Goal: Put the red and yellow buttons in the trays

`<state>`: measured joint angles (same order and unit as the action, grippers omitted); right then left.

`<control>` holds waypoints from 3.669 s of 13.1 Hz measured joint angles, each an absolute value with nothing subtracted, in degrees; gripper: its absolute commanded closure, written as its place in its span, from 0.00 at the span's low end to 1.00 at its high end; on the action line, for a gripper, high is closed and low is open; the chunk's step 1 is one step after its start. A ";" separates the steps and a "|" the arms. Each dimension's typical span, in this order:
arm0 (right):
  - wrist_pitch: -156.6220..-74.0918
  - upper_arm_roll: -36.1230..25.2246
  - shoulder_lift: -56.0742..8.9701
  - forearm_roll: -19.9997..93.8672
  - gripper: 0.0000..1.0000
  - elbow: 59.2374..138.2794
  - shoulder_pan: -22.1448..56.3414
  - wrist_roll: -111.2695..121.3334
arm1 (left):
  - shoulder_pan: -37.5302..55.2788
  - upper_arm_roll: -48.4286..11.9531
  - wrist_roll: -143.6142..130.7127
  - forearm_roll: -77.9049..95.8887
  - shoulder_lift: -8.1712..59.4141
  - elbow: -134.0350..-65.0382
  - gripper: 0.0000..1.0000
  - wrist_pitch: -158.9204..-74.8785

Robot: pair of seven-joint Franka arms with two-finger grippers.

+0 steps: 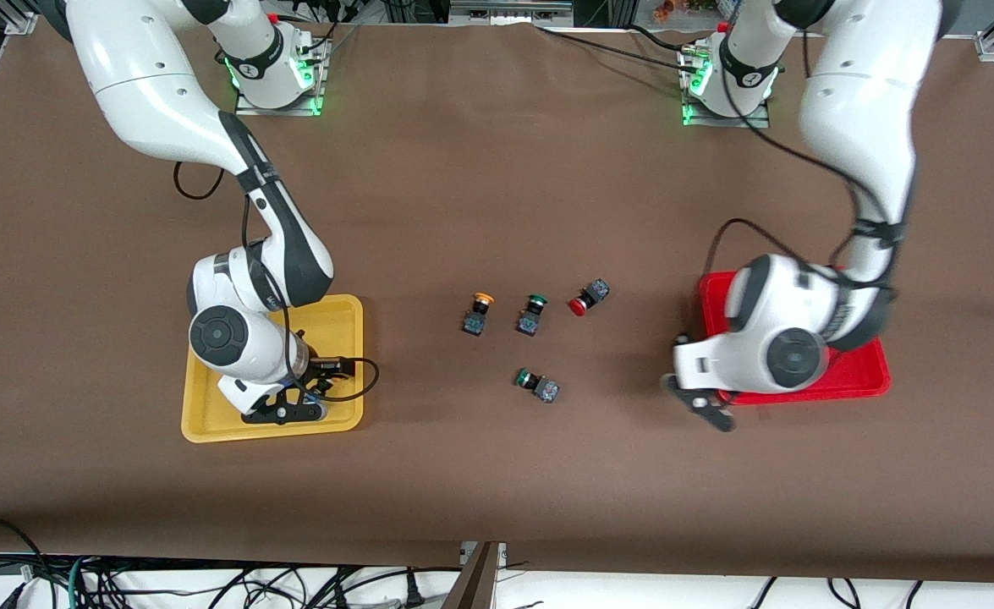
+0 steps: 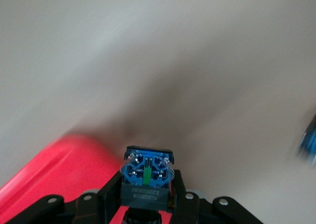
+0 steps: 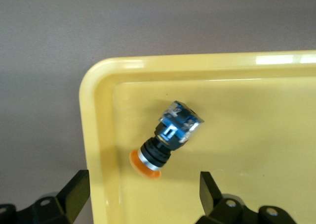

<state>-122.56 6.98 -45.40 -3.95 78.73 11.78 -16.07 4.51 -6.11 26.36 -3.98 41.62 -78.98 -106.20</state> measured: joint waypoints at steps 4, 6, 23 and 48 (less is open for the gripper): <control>-122.27 8.11 -45.01 -3.56 0.01 78.18 16.89 -28.24 | -3.34 -5.76 31.44 -5.61 41.25 -80.37 0.72 -103.12; -122.92 8.22 -45.05 -3.48 0.01 77.90 22.24 -38.06 | -4.62 -5.79 31.96 -5.65 42.71 -82.52 0.49 -103.23; -131.59 5.81 -51.20 -4.02 0.84 77.87 34.37 -54.90 | 10.98 -19.05 -1.43 -4.78 40.09 -90.69 0.00 -111.70; -95.76 1.95 -20.65 -1.00 0.01 79.93 14.29 -8.94 | 11.51 -20.53 1.69 -10.32 36.26 -106.62 1.00 -131.52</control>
